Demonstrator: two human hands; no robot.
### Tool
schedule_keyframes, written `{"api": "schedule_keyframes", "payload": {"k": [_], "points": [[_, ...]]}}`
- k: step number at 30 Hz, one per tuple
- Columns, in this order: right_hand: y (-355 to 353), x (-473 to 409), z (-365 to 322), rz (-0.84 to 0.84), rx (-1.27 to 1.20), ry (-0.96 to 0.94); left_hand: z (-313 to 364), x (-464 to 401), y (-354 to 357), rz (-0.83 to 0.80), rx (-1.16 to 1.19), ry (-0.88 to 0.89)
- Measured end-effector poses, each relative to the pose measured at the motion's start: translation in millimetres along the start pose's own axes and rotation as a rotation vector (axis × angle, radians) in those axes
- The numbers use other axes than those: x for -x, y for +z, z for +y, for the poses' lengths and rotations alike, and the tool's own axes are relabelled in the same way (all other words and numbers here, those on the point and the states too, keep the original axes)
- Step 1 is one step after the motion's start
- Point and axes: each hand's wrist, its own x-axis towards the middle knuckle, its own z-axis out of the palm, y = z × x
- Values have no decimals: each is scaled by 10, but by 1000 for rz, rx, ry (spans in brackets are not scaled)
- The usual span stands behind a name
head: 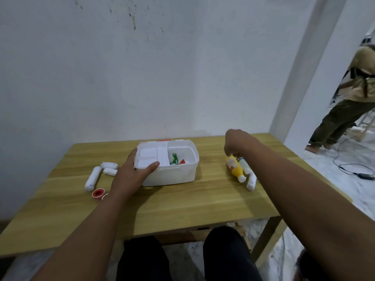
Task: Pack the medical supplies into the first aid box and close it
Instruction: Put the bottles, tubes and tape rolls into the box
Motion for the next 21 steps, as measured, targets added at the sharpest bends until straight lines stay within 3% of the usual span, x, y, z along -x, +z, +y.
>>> {"api": "schedule_keyframes", "payload": {"k": [5, 9, 14, 21], "points": [[452, 134, 157, -39, 222, 34, 18, 25, -11, -14, -4, -3], [698, 157, 182, -45, 263, 26, 25, 23, -27, -16, 6, -28], [663, 132, 94, 25, 144, -12, 56, 43, -17, 4, -8, -16], [41, 5, -123, 167, -163, -56, 64, 54, -5, 20, -4, 1]]}}
